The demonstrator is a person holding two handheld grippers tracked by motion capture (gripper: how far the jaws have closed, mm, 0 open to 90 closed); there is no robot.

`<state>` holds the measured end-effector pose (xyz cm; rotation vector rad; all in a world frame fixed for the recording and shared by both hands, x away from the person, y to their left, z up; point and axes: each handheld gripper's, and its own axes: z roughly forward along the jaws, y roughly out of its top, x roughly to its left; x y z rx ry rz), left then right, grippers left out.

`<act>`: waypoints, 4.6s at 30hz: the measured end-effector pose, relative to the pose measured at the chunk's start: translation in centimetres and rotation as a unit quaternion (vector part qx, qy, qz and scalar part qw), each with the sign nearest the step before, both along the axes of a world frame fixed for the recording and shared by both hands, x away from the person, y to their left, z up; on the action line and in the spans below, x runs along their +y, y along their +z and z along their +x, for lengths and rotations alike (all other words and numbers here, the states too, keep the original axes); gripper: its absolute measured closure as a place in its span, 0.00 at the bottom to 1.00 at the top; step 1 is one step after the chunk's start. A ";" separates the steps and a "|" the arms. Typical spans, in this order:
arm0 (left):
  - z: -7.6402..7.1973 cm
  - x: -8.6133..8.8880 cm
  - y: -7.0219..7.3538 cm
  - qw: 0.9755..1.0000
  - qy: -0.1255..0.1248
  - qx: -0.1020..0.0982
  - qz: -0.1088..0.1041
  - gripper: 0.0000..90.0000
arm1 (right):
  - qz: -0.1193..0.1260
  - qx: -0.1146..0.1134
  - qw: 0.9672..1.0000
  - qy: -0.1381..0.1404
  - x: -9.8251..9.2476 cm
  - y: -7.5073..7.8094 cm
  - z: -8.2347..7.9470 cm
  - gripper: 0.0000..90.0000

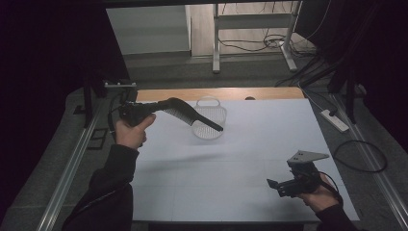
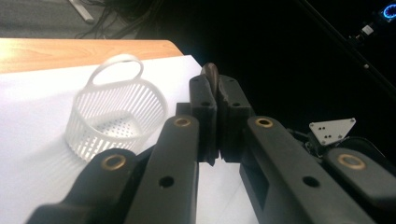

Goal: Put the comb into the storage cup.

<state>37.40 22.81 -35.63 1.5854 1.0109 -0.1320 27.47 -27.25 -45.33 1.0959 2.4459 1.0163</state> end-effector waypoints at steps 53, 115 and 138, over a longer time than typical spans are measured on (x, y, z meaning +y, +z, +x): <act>4.8 0.0 0.4 0.996 0.069 0.003 0.049 0.96 | 0.011 0.011 0.997 -0.076 -4.2 0.8 -3.7 0.00; 8.2 -3.9 -6.0 0.993 0.076 0.064 0.070 0.95 | 0.014 0.013 0.996 -0.090 -4.7 0.9 -4.0 0.00; 8.5 -2.5 -8.8 0.987 0.104 0.103 0.069 0.90 | 0.012 0.019 0.996 -0.089 -4.7 0.8 -3.9 0.00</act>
